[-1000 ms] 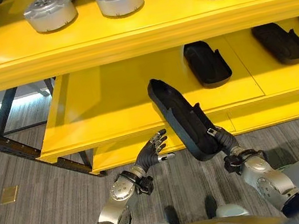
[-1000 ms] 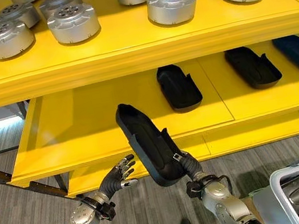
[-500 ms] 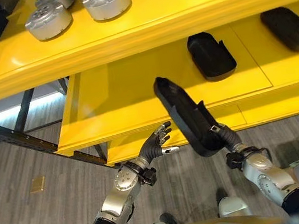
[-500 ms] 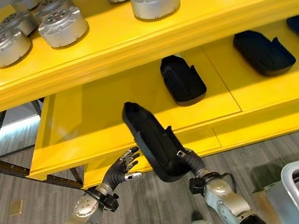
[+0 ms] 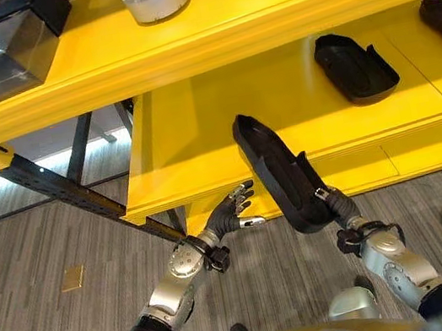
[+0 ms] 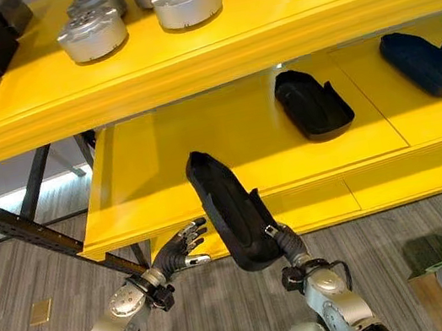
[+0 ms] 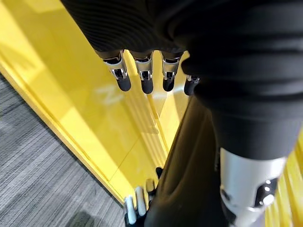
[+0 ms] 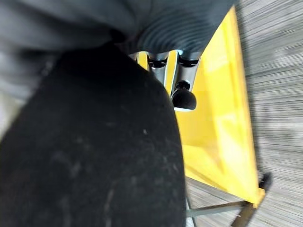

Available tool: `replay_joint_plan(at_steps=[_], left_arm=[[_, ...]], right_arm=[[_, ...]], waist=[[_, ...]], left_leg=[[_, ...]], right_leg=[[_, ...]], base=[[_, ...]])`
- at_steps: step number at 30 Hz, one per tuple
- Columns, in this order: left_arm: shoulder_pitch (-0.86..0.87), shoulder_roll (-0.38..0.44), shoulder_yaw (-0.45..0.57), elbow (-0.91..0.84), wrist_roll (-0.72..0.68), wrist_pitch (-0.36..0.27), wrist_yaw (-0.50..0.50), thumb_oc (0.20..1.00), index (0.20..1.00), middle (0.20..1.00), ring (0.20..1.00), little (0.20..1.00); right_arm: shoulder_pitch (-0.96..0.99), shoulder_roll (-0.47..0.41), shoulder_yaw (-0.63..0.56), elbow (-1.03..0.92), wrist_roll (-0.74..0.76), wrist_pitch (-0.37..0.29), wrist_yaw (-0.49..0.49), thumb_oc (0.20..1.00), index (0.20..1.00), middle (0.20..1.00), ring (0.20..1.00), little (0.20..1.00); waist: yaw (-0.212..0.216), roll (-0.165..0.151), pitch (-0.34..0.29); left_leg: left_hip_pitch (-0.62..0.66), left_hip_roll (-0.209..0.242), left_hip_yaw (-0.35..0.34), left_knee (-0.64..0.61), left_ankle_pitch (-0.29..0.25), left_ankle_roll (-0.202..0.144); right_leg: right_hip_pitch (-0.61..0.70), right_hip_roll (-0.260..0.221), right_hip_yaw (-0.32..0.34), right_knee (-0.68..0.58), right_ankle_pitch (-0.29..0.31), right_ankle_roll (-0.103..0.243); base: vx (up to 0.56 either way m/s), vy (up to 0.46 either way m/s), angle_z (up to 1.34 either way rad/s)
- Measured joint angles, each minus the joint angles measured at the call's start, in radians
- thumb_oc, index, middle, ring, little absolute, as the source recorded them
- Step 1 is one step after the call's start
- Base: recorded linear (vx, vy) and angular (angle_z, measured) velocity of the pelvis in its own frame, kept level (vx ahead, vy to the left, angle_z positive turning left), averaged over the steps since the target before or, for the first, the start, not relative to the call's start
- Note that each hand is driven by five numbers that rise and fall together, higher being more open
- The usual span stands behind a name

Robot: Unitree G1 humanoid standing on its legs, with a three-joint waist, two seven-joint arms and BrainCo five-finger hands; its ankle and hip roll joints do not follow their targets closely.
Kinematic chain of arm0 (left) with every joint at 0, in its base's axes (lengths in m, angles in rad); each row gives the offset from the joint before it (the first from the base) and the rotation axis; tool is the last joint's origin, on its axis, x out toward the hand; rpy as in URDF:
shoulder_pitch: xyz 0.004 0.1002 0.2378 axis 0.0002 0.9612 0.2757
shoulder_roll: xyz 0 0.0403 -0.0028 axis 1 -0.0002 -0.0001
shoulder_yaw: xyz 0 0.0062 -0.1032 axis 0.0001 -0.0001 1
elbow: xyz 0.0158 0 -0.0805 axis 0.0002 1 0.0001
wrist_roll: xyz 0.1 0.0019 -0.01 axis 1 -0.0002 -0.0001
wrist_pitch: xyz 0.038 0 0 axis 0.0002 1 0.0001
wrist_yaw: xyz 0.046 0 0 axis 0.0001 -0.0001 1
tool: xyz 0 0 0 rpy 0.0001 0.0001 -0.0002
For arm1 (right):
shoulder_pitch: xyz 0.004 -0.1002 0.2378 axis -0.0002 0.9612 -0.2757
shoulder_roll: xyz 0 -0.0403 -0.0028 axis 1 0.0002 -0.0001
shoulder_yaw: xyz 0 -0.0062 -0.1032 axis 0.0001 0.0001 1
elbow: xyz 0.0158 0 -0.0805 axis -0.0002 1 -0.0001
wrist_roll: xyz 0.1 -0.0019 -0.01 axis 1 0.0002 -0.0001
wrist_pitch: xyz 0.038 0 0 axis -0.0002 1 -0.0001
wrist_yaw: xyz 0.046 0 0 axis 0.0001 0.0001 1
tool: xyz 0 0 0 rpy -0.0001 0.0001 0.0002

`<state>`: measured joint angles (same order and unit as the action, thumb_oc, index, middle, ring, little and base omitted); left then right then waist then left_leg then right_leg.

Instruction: Move parts from the plastic box to the shelf.

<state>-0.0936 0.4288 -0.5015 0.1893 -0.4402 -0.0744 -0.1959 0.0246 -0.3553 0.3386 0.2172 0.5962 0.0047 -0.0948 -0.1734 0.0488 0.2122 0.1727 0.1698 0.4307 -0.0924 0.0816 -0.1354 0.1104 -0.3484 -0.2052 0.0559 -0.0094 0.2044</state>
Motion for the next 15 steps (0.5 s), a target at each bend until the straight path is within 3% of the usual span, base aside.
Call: replay_joint_plan(at_steps=[2, 7, 9, 12, 15], left_arm=[[0.008, 0.021, -0.005, 0.000, 0.002, 0.000, 0.000, 1.000, 1.000, 1.000, 1.000, 1.000], [0.014, 0.018, -0.007, 0.000, 0.004, -0.002, 0.006, 1.000, 1.000, 1.000, 1.000, 1.000], [0.018, 0.017, -0.007, 0.001, 0.007, -0.002, 0.006, 1.000, 1.000, 1.000, 1.000, 1.000], [0.032, 0.012, -0.007, 0.013, 0.029, -0.002, 0.005, 1.000, 1.000, 1.000, 1.000, 1.000], [0.034, 0.011, -0.002, 0.027, 0.031, -0.002, 0.003, 1.000, 1.000, 1.000, 1.000, 1.000]], right_arm=[[0.017, 0.034, 0.011, 0.000, -0.001, 0.000, 0.000, 0.200, 0.200, 0.200, 0.200, 0.200], [0.017, 0.080, 0.061, -0.007, -0.004, 0.000, -0.018, 0.200, 0.200, 0.200, 0.200, 0.200], [0.009, 0.076, 0.067, -0.007, -0.006, 0.000, -0.029, 0.200, 0.200, 0.200, 0.200, 0.200], [-0.005, 0.069, 0.066, -0.007, -0.015, 0.000, -0.049, 0.200, 0.200, 0.200, 0.200, 0.200], [-0.043, 0.051, 0.055, -0.008, -0.017, 0.000, -0.065, 0.200, 0.200, 0.200, 0.200, 0.200]], waist=[[0.002, -0.043, -0.027], [0.020, -0.095, -0.058], [0.033, -0.102, -0.062], [0.047, -0.095, -0.055], [0.056, -0.080, -0.018]], left_leg=[[-0.010, -0.001, -0.001, -0.001, 0.000, -0.002], [-0.035, -0.005, 0.000, 0.006, 0.000, -0.002], [-0.052, 0.000, -0.001, 0.011, 0.007, 0.009], [-0.047, 0.002, 0.000, 0.014, -0.017, 0.016], [-0.037, 0.004, 0.050, 0.036, -0.052, 0.039]], right_leg=[[0.000, 0.000, 0.000, -0.016, 0.002, -0.002], [-0.014, -0.001, 0.004, -0.040, 0.033, -0.003], [-0.046, 0.005, 0.003, -0.021, 0.055, -0.011], [-0.084, 0.009, -0.004, 0.039, 0.100, -0.056], [-0.164, 0.007, -0.011, 0.103, 0.247, -0.088]], base=[[0.13, 0.242, 0.00], [0.08, 0.184, -0.03], [0.11, 0.194, -0.03], [0.07, 0.172, -0.21], [0.02, -0.009, -0.55]])
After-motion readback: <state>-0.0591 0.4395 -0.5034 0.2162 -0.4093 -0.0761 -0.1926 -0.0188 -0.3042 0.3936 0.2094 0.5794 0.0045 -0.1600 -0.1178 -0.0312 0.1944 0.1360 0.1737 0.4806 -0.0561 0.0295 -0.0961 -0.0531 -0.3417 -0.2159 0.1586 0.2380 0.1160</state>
